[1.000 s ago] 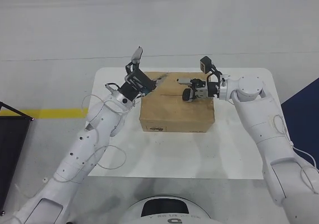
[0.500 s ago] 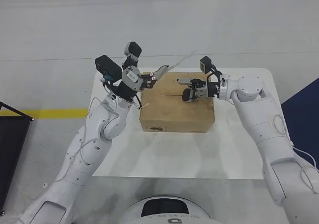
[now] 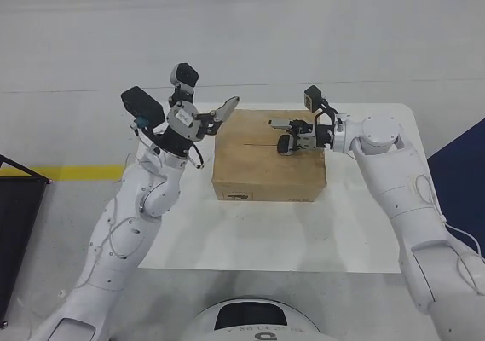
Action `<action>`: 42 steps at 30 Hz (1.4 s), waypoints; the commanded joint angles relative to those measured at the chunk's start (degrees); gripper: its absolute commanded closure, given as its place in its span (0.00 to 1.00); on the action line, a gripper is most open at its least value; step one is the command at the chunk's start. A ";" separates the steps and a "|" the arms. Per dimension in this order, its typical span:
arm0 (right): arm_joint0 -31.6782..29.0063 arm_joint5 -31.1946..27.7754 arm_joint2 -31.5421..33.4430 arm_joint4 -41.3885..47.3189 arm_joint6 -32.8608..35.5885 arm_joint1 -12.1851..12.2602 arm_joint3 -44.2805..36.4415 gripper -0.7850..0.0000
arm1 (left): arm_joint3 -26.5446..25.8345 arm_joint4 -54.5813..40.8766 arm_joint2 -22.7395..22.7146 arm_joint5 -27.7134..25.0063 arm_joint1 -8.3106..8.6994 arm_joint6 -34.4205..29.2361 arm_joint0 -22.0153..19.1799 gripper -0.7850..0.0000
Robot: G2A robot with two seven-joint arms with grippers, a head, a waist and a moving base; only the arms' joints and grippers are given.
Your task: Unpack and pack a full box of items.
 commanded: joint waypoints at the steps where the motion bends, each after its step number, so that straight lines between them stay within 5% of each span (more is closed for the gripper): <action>1: 0.00 0.00 0.00 0.00 0.00 0.00 0.00 0.00 | -2.29 0.83 -3.22 -0.29 0.52 1.05 2.74 0.00; 8: 0.00 0.00 0.00 0.00 0.00 0.00 0.00 0.00 | -5.13 11.80 -16.87 4.29 2.49 3.36 13.88 0.00; 12: 0.00 0.00 0.00 0.00 0.00 0.00 0.00 0.00 | -1.01 19.60 -18.94 10.49 2.77 1.57 16.16 0.00; 17: 0.00 0.00 0.00 0.00 0.00 0.00 0.00 0.00 | 4.62 21.70 -15.67 11.43 2.41 -0.65 13.80 0.00; 27: 0.00 0.00 0.00 0.00 0.00 0.00 0.00 0.00 | 17.26 23.68 -3.46 11.81 0.34 -5.34 2.53 0.00; 42: 0.00 0.00 0.00 0.00 0.00 0.00 0.00 0.00 | 26.61 26.57 3.97 14.58 -1.73 -7.80 -5.25 0.00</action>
